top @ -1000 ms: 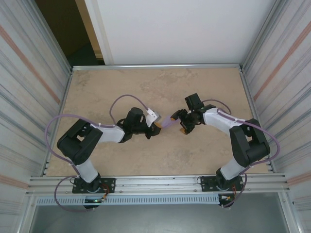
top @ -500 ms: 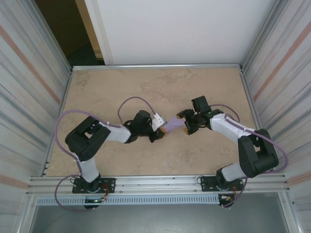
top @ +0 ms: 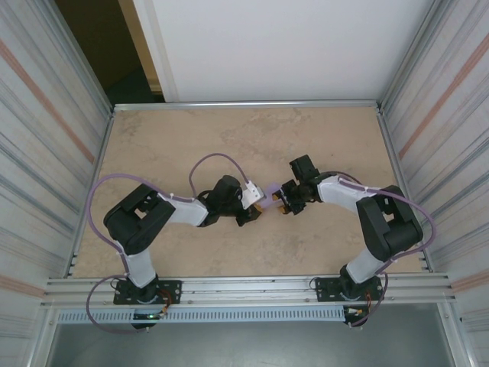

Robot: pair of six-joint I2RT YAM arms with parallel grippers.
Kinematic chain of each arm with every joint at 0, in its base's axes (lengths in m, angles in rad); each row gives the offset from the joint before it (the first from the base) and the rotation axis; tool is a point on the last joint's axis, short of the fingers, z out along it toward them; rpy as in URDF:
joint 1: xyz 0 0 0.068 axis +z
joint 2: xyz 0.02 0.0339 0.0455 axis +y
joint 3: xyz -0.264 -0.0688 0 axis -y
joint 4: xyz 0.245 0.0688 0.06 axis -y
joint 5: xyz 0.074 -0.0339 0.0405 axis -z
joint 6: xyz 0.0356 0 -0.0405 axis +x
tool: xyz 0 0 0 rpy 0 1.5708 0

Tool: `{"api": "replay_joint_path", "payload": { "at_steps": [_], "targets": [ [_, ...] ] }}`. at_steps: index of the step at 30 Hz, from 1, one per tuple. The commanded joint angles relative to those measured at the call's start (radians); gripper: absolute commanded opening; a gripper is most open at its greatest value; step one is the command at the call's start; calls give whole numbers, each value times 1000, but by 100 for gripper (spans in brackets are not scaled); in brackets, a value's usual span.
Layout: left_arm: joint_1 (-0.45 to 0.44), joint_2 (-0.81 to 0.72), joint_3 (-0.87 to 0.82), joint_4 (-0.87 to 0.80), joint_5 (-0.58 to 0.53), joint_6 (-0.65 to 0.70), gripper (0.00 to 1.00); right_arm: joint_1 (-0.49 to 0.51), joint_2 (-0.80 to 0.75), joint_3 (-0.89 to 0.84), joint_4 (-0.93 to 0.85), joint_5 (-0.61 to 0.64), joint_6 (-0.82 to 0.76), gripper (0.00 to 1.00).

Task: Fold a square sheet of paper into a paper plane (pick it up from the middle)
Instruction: Fold the wing for the fifth time at the center of the table.

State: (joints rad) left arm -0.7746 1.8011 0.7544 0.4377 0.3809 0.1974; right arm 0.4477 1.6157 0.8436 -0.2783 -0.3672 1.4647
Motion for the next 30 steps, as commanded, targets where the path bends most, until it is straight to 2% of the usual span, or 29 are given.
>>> {"api": "replay_joint_path", "payload": {
  "at_steps": [1, 5, 8, 15, 30],
  "targets": [
    [-9, -26, 16, -26, -23, 44, 20, 9, 23, 29, 5, 1, 22, 22],
    [-19, -57, 24, -70, -53, 60, 25, 15, 24, 34, 3, 16, 26, 8],
    [-37, -91, 28, -121, -95, 71, 28, 20, 19, 33, 1, 31, 28, 5],
    [-77, -123, 28, -204, -190, 104, 29, 25, 6, 31, -5, 45, 33, 4],
    [-77, -87, 32, -195, -224, 99, 26, 31, 9, 40, -9, 33, 35, 5]
  ]
}}
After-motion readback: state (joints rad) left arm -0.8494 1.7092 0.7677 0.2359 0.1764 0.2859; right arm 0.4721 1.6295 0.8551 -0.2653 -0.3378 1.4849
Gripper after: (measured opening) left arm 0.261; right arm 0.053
